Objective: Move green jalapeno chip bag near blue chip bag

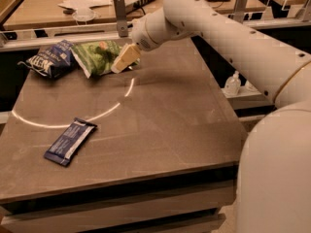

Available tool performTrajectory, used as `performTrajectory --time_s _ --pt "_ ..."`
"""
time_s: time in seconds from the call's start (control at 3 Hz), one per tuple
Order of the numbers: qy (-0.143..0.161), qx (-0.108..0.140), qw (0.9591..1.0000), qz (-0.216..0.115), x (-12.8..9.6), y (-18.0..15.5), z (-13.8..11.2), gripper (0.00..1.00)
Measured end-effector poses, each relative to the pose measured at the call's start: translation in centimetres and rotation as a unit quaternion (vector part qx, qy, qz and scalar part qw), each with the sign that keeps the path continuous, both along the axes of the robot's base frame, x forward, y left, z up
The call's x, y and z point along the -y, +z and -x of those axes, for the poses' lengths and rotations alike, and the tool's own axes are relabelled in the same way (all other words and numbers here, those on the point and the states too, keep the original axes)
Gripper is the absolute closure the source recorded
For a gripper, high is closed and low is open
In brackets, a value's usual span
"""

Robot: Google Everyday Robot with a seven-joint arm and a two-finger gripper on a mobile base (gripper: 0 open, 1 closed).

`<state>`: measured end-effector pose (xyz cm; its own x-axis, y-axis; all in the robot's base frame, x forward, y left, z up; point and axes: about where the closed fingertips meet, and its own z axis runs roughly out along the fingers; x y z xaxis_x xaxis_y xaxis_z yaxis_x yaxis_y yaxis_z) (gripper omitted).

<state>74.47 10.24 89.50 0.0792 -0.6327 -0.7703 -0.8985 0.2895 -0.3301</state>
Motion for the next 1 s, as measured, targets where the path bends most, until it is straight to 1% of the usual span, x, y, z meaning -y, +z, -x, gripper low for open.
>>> performTrajectory --time_s 0.33,0.67,1.0 --pt "-0.096 0.037 0.9945 -0.019 9.7 3.7 1.0 0.0" --pt "-0.147 0.065 0.9868 -0.016 15.4 6.1 2.0 0.0" --pt "-0.153 0.069 0.9857 -0.016 16.2 6.5 2.1 0.0"
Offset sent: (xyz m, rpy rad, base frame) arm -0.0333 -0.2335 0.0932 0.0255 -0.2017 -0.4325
